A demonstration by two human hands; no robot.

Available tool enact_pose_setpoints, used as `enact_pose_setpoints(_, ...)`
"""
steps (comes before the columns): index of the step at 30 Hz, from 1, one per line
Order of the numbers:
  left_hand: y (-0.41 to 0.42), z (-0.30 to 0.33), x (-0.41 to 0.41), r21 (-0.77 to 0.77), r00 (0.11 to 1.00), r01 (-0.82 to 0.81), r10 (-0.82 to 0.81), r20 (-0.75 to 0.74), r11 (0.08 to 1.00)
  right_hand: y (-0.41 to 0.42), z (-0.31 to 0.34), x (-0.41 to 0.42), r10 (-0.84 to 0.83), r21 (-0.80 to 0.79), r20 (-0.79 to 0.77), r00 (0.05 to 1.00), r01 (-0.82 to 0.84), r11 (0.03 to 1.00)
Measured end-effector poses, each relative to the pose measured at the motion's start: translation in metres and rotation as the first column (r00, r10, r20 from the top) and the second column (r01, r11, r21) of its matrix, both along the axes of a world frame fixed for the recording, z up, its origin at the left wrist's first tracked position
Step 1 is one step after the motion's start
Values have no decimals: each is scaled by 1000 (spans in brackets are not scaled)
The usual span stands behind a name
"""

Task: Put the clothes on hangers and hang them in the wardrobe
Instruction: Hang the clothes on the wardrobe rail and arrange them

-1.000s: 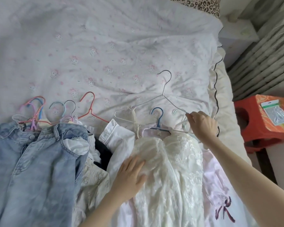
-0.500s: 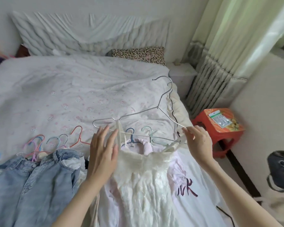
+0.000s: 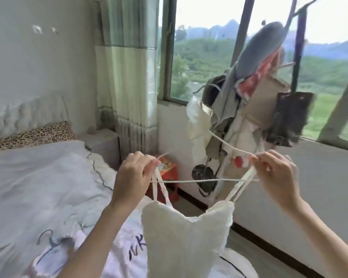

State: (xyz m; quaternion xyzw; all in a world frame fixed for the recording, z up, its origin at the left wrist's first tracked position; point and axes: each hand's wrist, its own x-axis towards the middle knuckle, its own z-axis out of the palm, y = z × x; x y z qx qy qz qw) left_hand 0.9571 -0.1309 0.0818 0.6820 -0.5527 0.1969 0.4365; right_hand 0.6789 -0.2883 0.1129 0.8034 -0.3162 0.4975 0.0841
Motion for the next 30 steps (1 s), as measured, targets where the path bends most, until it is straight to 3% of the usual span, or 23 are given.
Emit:
enact_pose_setpoints(4,-40,17,-93,-59,965,256,-258,-36,965,24,24,-116,-297,-63,61,953,300,952)
enact_pose_setpoints(8,-68,43,-193,-103,860,504,-510,-38,858,79,44,-227,-528,-101,85,845,535,839)
enact_pose_setpoints(13,-68,62,-324,-125,704,697,-707,-63,706,167,53,-343,-686,-56,167,708,702,710)
enact_pose_setpoints(16,-58,64,-393,-112,607,786,-793,-55,609,218,47,-402,-793,-96,180,583,812,575)
enact_pose_setpoints(21,-27,57,-497,-60,458,884,-884,-93,464,298,40,-475,-889,-86,172,423,906,415)
enact_pose_setpoints(25,-2,50,-560,-26,382,922,-918,-109,386,349,31,-522,-926,-61,150,346,938,340)
enact_pose_setpoints(30,26,50,-618,-53,289,955,-956,-51,292,397,35,-562,-954,-241,186,236,952,188)
